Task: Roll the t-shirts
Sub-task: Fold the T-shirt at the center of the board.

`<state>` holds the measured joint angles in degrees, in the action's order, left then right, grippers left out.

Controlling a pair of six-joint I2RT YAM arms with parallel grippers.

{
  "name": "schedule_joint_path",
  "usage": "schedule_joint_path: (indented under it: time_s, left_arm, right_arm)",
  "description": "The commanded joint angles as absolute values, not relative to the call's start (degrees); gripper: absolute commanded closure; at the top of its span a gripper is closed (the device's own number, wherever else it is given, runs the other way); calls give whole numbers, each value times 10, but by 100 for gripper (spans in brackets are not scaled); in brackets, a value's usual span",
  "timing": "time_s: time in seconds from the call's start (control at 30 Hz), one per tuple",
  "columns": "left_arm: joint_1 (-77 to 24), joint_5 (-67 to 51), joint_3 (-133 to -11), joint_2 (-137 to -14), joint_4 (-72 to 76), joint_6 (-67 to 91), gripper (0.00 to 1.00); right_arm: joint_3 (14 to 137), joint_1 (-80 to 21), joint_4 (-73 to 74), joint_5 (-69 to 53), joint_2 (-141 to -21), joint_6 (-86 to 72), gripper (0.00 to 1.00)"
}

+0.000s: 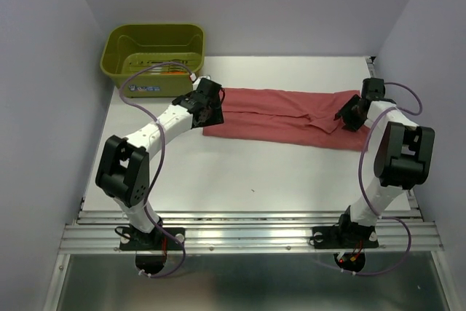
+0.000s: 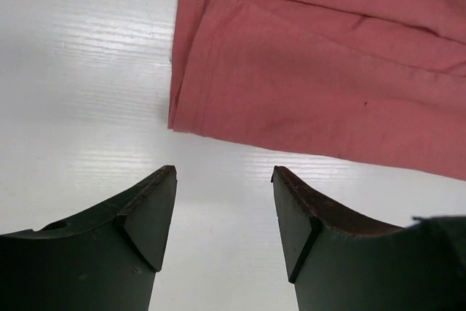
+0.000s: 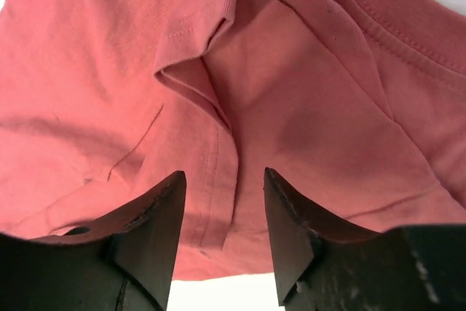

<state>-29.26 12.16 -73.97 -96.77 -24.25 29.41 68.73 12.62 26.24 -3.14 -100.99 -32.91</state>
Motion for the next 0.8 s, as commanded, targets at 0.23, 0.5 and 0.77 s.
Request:
schedule_joint_path:
  time_s: [0.23,0.5,0.77]
  left_arm:
    - [-293,170,-715,-895,-264,276,32]
    - [-292,156,-703,-891,-252,277,32]
    - [-293,150,-689,-886,-242,279,32]
  right_arm:
    - [694,123,209,-71,-1046,-318,59]
    - [678,123,180,-66,-1046,-314,79]
    - [678,123,169,-75,-1054,-311,90]
